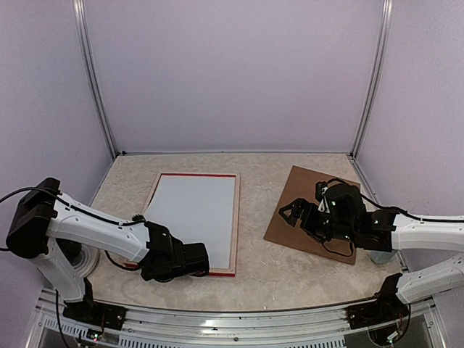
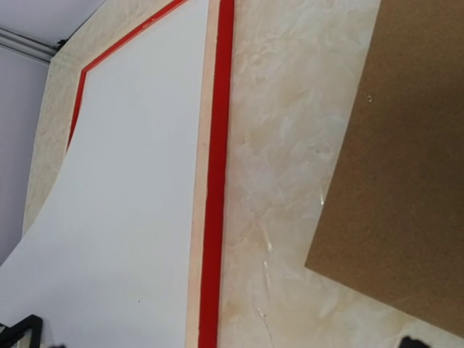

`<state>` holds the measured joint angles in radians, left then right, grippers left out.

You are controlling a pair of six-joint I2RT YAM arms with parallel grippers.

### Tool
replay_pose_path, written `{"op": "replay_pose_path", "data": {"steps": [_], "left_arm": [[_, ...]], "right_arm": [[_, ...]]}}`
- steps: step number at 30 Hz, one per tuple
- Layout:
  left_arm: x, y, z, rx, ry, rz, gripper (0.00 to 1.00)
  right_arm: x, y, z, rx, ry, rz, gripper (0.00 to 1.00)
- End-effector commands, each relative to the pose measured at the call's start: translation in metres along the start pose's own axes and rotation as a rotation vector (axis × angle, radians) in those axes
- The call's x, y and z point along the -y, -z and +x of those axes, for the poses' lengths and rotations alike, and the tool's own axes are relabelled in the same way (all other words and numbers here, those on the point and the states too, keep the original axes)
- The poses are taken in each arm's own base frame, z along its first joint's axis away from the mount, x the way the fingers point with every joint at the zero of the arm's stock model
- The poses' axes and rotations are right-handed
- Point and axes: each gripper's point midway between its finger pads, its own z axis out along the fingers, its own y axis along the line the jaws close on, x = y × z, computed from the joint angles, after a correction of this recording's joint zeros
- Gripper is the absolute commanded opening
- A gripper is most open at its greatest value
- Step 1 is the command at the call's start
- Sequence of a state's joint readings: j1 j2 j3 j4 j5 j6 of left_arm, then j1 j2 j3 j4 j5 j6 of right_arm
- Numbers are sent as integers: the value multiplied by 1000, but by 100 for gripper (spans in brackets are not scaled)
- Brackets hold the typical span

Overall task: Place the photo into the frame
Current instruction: Place the photo on the mat board.

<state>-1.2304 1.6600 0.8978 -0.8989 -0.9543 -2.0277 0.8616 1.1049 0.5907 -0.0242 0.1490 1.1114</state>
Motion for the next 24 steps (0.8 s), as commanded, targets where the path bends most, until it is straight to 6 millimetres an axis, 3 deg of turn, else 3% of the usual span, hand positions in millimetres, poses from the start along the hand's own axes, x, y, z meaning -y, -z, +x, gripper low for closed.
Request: {"op": "replay_pose_path", "data": {"steps": [1, 7, 10, 17, 24], "left_arm": [[10, 0, -2, 10, -29, 9, 9], [11, 1, -1, 2, -40, 15, 28], [10, 1, -1, 0, -42, 14, 43], [7, 4, -3, -12, -43, 16, 54], [5, 12, -6, -28, -38, 35, 85]], "right_arm": [[2, 1, -2, 11, 1, -4, 99], [2, 1, -2, 14, 1, -4, 99], [2, 1, -2, 13, 3, -2, 99], [3, 1, -2, 14, 3, 1, 99], [4, 1, -2, 17, 3, 2, 99]]}}
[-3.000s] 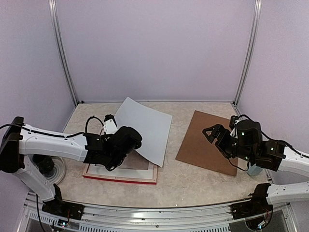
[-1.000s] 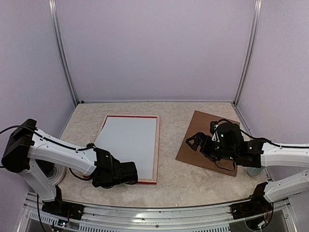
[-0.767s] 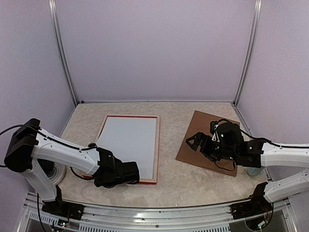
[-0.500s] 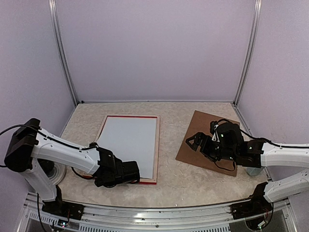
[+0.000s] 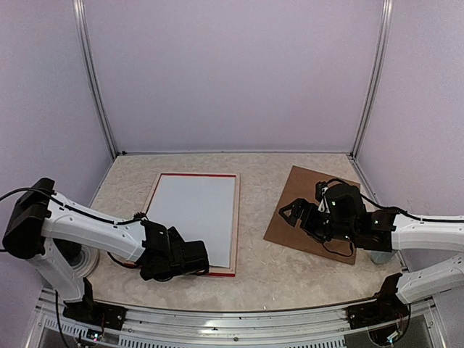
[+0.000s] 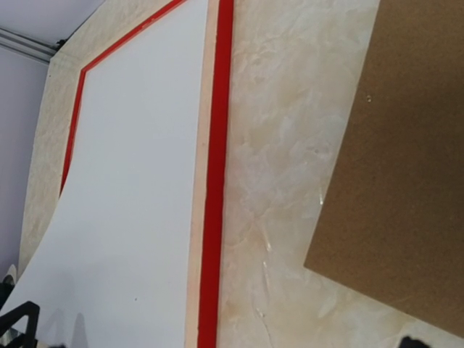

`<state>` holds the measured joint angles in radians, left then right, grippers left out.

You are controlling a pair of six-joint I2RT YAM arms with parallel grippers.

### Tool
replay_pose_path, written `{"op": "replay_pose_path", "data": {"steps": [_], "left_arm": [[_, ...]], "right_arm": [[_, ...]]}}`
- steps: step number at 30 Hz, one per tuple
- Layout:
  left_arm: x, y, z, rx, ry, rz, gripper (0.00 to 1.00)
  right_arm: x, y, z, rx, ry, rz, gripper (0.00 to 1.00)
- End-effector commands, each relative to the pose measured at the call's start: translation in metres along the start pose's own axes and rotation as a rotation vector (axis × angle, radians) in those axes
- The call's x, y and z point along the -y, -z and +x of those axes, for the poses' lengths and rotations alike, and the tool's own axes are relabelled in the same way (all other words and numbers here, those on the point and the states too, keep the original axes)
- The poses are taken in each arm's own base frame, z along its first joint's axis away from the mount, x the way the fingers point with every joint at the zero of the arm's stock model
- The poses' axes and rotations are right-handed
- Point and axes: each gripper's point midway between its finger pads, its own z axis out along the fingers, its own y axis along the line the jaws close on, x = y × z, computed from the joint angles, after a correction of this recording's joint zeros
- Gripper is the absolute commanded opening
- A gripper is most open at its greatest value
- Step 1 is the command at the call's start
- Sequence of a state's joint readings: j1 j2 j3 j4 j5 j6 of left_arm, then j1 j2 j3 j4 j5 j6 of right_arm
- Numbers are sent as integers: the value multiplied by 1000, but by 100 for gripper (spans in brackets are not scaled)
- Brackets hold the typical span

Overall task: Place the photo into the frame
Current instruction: Place the photo on the mat board.

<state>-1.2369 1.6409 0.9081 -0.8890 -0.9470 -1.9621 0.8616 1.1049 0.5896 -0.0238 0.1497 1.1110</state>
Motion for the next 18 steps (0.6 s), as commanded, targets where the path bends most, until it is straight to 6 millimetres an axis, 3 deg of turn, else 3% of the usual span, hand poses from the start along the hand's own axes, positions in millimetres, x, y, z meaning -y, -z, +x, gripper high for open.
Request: {"op": "replay_pose_path", "data": {"steps": [1, 4, 18], "left_arm": [[-2, 8, -6, -14, 4, 18, 88], [-2, 12, -8, -20, 11, 34, 98], [-6, 17, -27, 5, 29, 62, 99]], "right_arm": [[4, 0, -2, 16, 3, 3, 99], [4, 0, -2, 16, 5, 4, 99], [-2, -1, -4, 11, 12, -3, 99]]}}
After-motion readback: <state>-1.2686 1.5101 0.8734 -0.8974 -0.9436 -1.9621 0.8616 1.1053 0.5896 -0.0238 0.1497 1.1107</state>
